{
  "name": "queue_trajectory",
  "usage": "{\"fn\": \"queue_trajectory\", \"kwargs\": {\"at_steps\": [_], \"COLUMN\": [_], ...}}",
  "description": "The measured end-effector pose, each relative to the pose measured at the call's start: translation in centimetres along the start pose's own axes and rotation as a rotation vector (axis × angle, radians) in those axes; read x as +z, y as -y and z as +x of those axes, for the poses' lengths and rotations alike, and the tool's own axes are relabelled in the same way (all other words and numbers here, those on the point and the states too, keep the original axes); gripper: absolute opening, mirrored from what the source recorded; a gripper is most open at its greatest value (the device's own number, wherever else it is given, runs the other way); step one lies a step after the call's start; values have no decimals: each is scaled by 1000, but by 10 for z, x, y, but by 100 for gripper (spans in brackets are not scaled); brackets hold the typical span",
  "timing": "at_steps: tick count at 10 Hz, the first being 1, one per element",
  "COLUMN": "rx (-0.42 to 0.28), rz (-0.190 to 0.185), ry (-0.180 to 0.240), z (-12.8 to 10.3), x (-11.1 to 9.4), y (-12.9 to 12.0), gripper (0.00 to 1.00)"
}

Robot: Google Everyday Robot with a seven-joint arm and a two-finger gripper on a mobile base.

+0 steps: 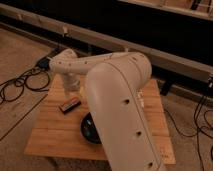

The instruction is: Place the eraser on the white sponge

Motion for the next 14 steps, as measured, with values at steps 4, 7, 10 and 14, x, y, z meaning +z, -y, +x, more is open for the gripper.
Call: {"fn": "queue_trajectory", "kwargs": {"at_steps": [4, 7, 10, 14], "rx": [138, 155, 154, 154], "rz": [-48, -50, -49, -47], "ry": [-4, -5, -5, -6], "z": [-23, -24, -24, -23], "x": [28, 29, 29, 31], "y": [-31, -31, -31, -31], "gripper": [65, 65, 65, 65]}}
